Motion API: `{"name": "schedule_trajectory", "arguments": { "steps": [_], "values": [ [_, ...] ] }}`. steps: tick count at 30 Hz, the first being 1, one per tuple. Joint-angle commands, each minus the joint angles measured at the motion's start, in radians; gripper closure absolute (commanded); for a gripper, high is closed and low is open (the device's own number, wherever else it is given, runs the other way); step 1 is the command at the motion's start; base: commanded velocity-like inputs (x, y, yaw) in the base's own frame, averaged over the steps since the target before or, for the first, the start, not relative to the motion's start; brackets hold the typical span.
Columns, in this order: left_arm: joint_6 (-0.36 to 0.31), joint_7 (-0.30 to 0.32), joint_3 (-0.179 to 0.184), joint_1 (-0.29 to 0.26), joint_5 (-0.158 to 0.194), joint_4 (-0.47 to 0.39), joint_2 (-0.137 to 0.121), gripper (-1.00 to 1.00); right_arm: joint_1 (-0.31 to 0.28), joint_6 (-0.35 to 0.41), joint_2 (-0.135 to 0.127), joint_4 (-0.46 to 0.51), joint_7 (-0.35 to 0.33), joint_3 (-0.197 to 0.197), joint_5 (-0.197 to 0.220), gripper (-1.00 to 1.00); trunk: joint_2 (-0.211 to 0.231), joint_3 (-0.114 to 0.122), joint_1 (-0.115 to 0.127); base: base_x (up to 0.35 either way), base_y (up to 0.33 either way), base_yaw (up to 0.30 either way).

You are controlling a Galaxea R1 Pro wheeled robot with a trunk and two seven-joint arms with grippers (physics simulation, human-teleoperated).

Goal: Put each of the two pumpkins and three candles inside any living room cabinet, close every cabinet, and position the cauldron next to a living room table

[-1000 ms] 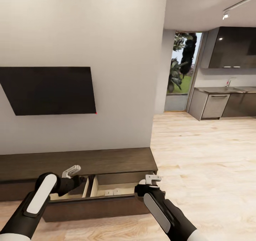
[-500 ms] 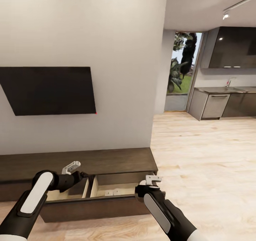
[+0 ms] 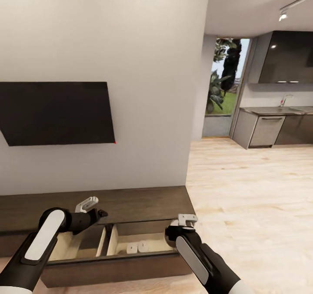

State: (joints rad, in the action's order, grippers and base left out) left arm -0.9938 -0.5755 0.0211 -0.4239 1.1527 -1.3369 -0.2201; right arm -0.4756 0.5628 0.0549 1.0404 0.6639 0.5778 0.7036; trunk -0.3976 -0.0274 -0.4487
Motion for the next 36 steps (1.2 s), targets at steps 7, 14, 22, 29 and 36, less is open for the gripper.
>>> {"name": "schedule_trajectory", "arguments": {
  "steps": [7,14,22,29,36],
  "values": [
    [0.000,-0.010,0.002,-0.001,0.010,-0.001,-0.001,-1.00,-0.001,0.000,0.000,-0.001,0.011,0.002,0.008,1.00,-0.002,-0.002,-0.001,0.311,0.179,0.000],
    [0.000,-0.010,0.002,-0.001,0.010,-0.001,-0.001,-1.00,-0.001,-0.003,0.001,-0.018,0.007,0.002,0.009,1.00,-0.002,-0.002,-0.001,0.281,0.129,0.000],
    [0.000,-0.010,0.003,-0.001,0.010,-0.001,0.000,-1.00,-0.001,-0.007,0.002,-0.054,-0.001,0.002,0.010,1.00,-0.002,-0.002,-0.001,0.190,0.010,0.000],
    [0.000,-0.010,0.005,-0.001,0.011,-0.021,0.002,-1.00,-0.001,-0.011,0.002,-0.062,-0.001,0.002,0.009,1.00,-0.002,-0.002,-0.001,0.044,0.000,0.000],
    [0.000,-0.009,0.005,-0.001,0.013,-0.032,0.002,-1.00,-0.019,-0.053,0.002,-0.146,-0.004,0.002,0.002,1.00,-0.051,-0.024,-0.028,0.001,0.000,0.000]
  ]
}}
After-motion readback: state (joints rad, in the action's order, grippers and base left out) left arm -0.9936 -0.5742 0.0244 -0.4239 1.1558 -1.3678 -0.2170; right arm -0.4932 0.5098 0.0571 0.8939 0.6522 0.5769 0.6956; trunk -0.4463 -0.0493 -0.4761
